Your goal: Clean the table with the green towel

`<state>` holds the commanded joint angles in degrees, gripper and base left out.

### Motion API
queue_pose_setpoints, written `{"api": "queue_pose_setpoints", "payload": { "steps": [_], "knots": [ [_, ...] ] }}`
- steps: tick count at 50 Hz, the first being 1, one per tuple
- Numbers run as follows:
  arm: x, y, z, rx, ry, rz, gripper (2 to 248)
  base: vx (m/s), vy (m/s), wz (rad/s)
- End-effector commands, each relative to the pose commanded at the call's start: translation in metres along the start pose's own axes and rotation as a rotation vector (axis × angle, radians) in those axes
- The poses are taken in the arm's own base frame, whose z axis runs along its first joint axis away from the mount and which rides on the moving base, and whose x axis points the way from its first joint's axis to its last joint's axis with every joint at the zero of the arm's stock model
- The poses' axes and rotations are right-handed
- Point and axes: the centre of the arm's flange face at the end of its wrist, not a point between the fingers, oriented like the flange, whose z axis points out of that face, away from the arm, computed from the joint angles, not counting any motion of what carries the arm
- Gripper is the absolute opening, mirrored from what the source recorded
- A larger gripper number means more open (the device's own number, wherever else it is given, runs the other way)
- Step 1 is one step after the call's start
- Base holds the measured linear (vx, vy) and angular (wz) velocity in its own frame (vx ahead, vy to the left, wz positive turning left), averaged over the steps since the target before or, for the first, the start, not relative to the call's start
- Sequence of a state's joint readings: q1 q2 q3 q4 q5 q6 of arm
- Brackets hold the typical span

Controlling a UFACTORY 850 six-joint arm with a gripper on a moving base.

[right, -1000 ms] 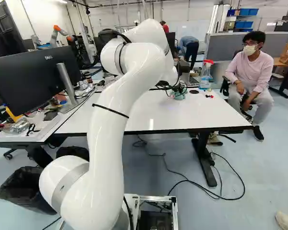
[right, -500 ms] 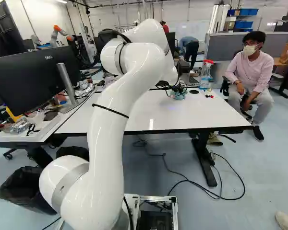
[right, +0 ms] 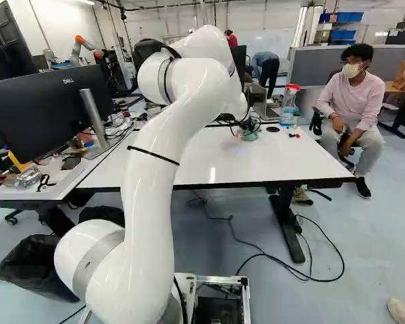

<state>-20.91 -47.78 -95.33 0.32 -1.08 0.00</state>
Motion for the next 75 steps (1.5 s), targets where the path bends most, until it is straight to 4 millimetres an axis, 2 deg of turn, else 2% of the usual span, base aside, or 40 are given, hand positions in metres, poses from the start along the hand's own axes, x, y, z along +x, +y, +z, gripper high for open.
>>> {"api": "queue_pose_setpoints", "payload": {
  "steps": [10, 23, 49, 61, 75],
  "knots": [
    [0.001, -0.015, 0.002, 0.014, 0.003, -0.013, 51, 0.0, 0.0, 0.0],
    [0.012, -0.017, 0.019, 0.016, 0.028, -0.015, 51, 0.0, 0.0, 0.0],
    [0.017, 0.025, 0.027, -0.023, 0.041, 0.021, 51, 0.0, 0.0, 0.0],
    [0.011, 0.043, 0.018, -0.04, 0.028, 0.037, 51, 0.0, 0.0, 0.0],
    [0.0, 0.056, 0.0, -0.052, 0.002, 0.05, 51, 0.0, 0.0, 0.0]
  ]
}}
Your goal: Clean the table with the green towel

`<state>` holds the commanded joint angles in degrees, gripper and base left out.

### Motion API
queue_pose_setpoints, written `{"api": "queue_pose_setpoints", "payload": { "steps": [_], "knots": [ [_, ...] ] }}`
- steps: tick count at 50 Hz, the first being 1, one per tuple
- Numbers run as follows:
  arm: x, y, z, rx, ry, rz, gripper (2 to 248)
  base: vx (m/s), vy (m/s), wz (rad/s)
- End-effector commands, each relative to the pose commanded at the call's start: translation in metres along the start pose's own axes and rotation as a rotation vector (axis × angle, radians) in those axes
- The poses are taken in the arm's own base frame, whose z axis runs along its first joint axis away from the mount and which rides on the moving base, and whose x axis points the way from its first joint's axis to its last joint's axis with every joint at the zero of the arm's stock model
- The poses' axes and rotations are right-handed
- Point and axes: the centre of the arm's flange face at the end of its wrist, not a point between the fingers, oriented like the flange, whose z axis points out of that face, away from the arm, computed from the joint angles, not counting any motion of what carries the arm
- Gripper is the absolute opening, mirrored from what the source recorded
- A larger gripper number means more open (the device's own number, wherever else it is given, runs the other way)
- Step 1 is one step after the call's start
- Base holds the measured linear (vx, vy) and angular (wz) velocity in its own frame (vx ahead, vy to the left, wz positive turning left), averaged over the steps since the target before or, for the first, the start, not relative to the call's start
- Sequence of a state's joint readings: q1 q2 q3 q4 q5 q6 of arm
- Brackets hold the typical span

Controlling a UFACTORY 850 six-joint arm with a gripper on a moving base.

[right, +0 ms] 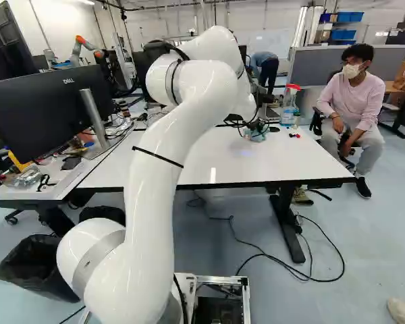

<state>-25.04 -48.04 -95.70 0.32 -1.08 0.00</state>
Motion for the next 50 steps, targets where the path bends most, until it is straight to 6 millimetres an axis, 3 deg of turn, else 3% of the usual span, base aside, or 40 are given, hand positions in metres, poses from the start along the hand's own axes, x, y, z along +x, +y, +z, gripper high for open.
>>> {"api": "queue_pose_setpoints", "payload": {
  "steps": [25, 50],
  "knots": [
    [-0.023, 0.006, -0.035, -0.006, -0.048, 0.006, 51, 0.0, 0.0, 0.0],
    [-0.033, -0.031, -0.048, 0.031, -0.063, -0.031, 51, 0.0, 0.0, 0.0]
  ]
}}
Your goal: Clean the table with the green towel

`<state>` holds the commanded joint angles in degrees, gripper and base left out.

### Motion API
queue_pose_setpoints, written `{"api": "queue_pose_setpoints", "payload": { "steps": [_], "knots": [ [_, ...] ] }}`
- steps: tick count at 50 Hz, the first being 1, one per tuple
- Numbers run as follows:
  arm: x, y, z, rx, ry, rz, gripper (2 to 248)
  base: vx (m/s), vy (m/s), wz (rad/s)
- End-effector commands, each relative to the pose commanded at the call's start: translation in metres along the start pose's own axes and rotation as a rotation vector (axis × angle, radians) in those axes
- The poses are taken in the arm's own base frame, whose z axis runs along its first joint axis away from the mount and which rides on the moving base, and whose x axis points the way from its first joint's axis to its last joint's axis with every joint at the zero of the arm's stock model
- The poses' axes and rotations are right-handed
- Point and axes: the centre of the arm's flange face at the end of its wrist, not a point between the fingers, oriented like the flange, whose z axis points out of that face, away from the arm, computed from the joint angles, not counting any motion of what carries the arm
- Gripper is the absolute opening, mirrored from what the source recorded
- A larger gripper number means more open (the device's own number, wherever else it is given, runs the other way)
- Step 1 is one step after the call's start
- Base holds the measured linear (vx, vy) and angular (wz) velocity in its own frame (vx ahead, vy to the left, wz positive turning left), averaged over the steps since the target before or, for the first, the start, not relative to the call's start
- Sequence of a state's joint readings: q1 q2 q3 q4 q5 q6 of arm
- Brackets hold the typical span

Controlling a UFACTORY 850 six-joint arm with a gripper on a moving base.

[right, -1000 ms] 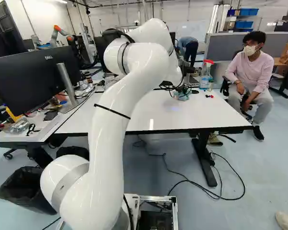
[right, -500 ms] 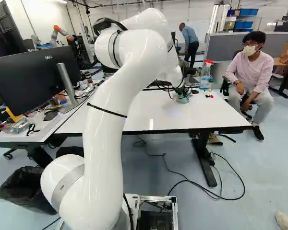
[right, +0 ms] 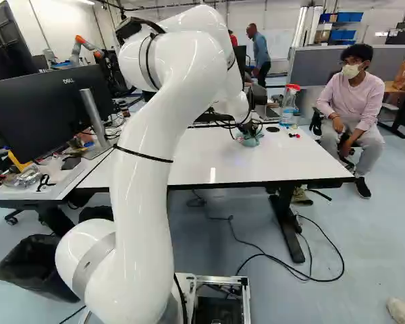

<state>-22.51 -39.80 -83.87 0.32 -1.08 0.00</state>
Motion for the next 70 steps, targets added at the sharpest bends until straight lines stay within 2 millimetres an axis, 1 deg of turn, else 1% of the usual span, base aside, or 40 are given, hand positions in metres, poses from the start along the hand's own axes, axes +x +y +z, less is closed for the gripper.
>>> {"api": "queue_pose_setpoints", "payload": {
  "steps": [7, 16, 28, 36, 42, 58, 70],
  "knots": [
    [0.004, -0.01, 0.005, 0.01, 0.006, -0.011, 51, 0.0, 0.0, 0.0],
    [0.012, -0.017, 0.016, 0.016, 0.021, -0.017, 51, 0.0, 0.0, 0.0],
    [0.025, -0.023, 0.032, 0.022, 0.043, -0.022, 51, 0.0, 0.0, 0.0],
    [0.033, -0.024, 0.043, 0.022, 0.06, -0.022, 51, 0.0, 0.0, 0.0],
    [0.037, -0.017, 0.048, 0.016, 0.067, -0.016, 51, 0.0, 0.0, 0.0],
    [0.042, 0.009, 0.055, -0.008, 0.078, 0.008, 51, 0.0, 0.0, 0.0],
    [0.041, 0.029, 0.054, -0.026, 0.077, 0.027, 51, 0.0, 0.0, 0.0]
  ]
}}
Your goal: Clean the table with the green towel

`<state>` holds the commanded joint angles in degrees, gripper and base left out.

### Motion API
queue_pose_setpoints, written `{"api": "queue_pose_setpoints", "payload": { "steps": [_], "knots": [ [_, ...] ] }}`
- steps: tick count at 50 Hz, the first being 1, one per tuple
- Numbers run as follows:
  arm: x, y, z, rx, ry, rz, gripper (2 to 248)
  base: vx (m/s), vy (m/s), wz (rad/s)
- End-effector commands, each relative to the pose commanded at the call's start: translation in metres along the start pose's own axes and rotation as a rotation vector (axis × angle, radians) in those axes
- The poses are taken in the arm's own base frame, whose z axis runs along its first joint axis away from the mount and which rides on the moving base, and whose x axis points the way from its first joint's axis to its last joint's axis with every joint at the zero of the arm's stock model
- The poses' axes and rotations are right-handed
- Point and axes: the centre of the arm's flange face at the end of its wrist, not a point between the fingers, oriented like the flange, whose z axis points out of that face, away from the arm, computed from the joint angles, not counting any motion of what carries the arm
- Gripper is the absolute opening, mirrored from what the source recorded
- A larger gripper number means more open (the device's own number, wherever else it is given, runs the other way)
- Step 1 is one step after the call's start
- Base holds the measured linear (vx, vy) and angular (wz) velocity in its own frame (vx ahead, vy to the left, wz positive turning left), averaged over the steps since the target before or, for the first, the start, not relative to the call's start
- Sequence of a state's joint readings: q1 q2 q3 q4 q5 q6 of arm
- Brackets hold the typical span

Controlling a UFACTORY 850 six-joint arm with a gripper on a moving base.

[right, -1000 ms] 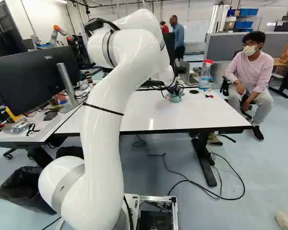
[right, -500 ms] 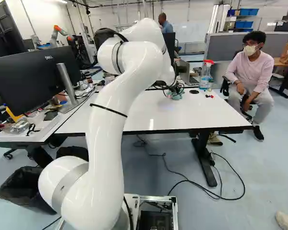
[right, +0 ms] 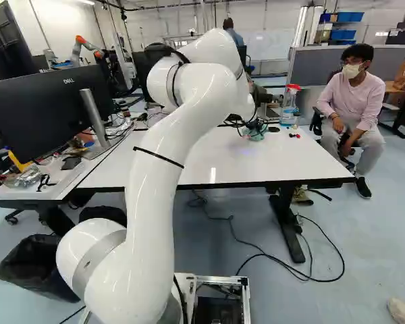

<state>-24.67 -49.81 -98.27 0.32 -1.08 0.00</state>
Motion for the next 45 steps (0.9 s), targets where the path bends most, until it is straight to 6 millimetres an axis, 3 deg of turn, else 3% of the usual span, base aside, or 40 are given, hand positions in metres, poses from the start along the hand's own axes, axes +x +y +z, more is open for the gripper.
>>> {"api": "queue_pose_setpoints", "payload": {
  "steps": [28, 45],
  "knots": [
    [-0.023, 0.02, -0.036, -0.02, -0.05, 0.019, 51, 0.0, 0.0, 0.0],
    [-0.033, 0.002, -0.051, -0.002, -0.07, 0.002, 51, 0.0, 0.0, 0.0]
  ]
}}
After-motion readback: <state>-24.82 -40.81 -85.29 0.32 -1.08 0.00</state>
